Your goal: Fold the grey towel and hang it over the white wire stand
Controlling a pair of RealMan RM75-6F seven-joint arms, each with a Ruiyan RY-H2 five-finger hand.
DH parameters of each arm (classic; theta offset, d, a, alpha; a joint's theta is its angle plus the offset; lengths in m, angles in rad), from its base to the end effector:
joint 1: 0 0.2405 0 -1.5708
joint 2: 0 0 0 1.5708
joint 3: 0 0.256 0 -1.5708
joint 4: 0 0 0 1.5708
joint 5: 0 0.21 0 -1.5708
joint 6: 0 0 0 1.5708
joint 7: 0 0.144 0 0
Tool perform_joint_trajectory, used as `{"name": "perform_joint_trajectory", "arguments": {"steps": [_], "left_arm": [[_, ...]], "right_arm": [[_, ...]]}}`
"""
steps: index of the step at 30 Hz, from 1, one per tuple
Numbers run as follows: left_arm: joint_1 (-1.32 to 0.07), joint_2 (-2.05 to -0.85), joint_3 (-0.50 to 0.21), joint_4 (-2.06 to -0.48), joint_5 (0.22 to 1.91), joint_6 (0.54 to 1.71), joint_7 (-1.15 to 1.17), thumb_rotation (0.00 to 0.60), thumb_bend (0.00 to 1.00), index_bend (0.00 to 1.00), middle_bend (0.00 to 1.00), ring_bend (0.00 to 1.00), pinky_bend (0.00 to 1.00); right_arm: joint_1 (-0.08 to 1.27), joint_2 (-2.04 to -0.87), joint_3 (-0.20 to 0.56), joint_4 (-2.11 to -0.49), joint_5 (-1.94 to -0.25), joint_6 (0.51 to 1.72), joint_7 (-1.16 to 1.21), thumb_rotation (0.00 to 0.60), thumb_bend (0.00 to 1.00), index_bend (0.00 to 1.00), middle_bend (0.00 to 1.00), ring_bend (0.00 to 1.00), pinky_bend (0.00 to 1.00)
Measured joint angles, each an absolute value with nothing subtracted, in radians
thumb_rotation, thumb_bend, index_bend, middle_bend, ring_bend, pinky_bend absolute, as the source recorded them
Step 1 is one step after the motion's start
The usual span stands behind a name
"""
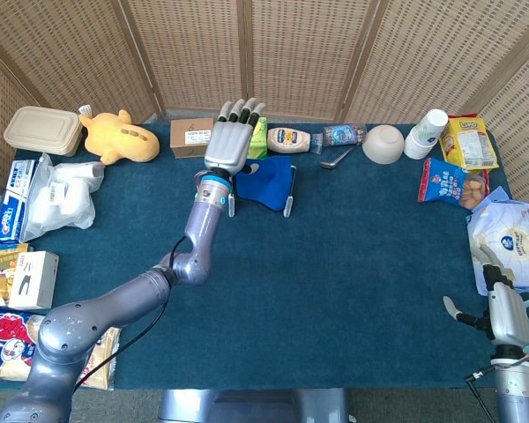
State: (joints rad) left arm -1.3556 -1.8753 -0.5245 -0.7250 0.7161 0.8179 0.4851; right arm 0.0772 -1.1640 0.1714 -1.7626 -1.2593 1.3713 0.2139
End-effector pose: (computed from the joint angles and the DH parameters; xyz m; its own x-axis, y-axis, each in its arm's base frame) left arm 0.0253 0.5043 -0.0082 0.3930 -0.0300 0.9191 0.8894 -0.2415 -0.3882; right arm -0.3034 -0.1977 0.1423 -0.0507 0.0305 0.9982 -0.9792 0.1950 -0.0557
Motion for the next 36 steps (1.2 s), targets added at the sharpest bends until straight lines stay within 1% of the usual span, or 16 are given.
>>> {"name": "perform_joint_trajectory", "arguments": {"steps": [10,22,25,31,36], "left_arm": [[-1.333,-1.858,-0.516,-0.739,0.716,0.827,0.489,0.600,0.18,0.07,0.00,0.00,0.00],[-1.292,-1.797,-0.527,-0.857,0.719,0.874,0.473,0.600,0.19,0.07,0.00,0.00,0.00],[-1.278,-1.773,-0.528,-0.914,0.728,0.893,0.464,0.600,0.19,0.08,0.00,0.00,0.00],[-1.219,-1.697,-0.528,-1.076,0.730,0.940,0.454,0.600,0.18,0.08,0.00,0.00,0.00],[-1.130,-1.592,-0.512,-1.281,0.726,0.987,0.448,0.600,0.18,0.09,0.00,0.00,0.00]], "right_arm": [[0.077,-1.161,0.171,-1.778,-1.259,1.378,0.196,0.600,0.26,0.01,0.04,0.00,0.00],[0.084,-1.156,0.176,-1.789,-1.264,1.378,0.184,0.600,0.25,0.01,0.04,0.00,0.00],[0.087,-1.147,0.179,-1.790,-1.269,1.378,0.184,0.600,0.26,0.01,0.04,0.00,0.00],[0.110,-1.123,0.191,-1.784,-1.279,1.354,0.188,0.600,0.27,0.02,0.04,0.00,0.00],[0.143,-1.103,0.207,-1.775,-1.282,1.313,0.202,0.600,0.27,0.02,0.04,0.00,0.00]]}}
